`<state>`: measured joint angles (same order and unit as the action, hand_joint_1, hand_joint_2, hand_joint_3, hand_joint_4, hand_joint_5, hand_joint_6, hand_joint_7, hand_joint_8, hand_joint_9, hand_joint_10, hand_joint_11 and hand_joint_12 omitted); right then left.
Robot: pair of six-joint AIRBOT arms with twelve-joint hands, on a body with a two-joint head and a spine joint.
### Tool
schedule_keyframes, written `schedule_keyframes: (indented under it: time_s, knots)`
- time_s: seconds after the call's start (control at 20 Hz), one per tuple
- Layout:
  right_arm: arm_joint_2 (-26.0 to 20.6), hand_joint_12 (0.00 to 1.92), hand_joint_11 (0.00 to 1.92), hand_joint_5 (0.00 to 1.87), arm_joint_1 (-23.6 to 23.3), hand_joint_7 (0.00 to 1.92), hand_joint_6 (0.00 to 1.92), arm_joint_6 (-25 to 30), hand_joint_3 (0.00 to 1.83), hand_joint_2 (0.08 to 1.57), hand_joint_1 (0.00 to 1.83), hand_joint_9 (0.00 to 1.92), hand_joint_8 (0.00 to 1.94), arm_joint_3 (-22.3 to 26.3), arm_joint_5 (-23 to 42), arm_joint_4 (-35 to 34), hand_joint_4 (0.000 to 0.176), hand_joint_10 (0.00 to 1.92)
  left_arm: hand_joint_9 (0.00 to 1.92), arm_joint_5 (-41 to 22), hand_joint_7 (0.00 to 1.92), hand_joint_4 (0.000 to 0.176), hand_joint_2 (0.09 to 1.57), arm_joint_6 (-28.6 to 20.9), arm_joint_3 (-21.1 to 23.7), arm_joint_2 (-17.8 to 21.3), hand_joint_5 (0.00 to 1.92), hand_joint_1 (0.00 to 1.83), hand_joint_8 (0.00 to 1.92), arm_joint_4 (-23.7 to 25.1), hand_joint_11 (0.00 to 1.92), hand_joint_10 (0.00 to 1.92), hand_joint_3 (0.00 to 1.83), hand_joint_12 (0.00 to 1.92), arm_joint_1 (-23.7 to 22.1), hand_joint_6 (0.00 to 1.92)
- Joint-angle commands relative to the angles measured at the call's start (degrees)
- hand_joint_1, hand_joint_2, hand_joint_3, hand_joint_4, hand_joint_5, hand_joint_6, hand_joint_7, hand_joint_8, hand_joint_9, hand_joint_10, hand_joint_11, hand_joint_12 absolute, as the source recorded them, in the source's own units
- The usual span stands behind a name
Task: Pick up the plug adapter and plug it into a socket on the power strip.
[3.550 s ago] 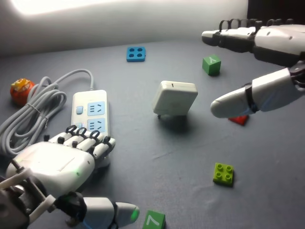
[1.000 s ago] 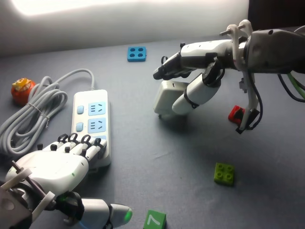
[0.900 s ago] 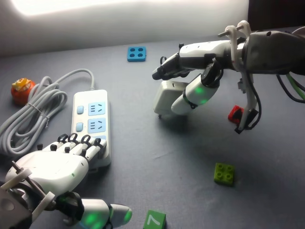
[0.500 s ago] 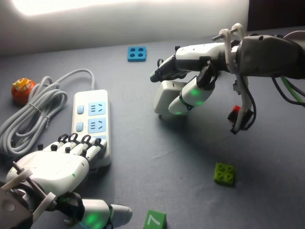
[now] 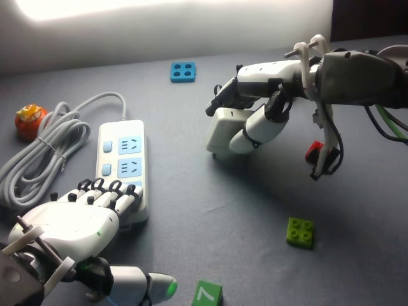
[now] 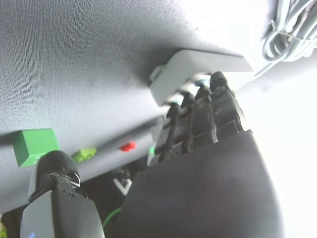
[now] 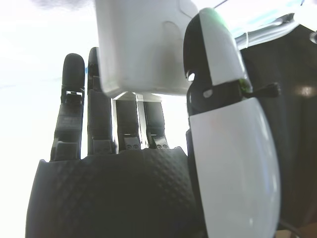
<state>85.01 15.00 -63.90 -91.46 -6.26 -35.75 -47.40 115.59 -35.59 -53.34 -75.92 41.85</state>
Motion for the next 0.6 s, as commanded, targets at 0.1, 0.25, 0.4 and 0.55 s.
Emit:
schedule_keyframes:
  time_s: [0.1, 0.25, 0.4, 0.55]
  knots:
    - [0.0, 1.17, 0.0, 0.51, -0.3, 0.54, 0.01, 0.2, 0.0, 1.05, 1.11, 0.5, 0.01, -0.1, 4.8, -0.6, 0.0, 0.03, 0.0, -0.6, 0.0, 0.0, 0.95, 0.0, -0.2, -0.3, 0.0, 0.24, 0.0, -0.1, 0.0, 0.0, 0.0, 0.0, 0.2, 0.0]
    - [0.1, 1.17, 0.0, 0.51, -0.3, 0.53, 0.01, 0.2, 0.0, 1.05, 1.17, 0.49, 0.0, -0.1, 4.9, -0.6, 0.0, 0.02, 0.0, -0.6, 0.0, 0.0, 0.95, 0.0, -0.2, -0.3, 0.0, 0.25, 0.0, -0.1, 0.0, 0.0, 0.0, 0.0, 0.2, 0.0]
    - [0.3, 1.16, 0.0, 0.5, 0.0, 0.51, 0.0, 0.2, 0.0, 1.05, 1.23, 0.48, 0.0, -0.1, 4.9, -0.6, 0.0, 0.01, 0.0, -0.6, 0.0, 0.0, 0.95, 0.0, -0.2, -0.3, 0.0, 0.24, 0.0, -0.1, 0.0, 0.0, 0.0, 0.0, 0.3, 0.0]
    - [0.5, 1.2, 0.04, 0.55, 0.5, 0.58, 0.02, 0.2, 0.01, 1.07, 1.23, 0.55, 0.02, -0.1, 5.2, -0.5, 0.0, 0.04, 0.0, -0.5, 0.0, 0.0, 0.95, 0.0, -0.3, -0.3, 0.0, 0.24, 0.0, -0.1, 0.0, 0.0, 0.0, 0.0, 0.3, 0.0]
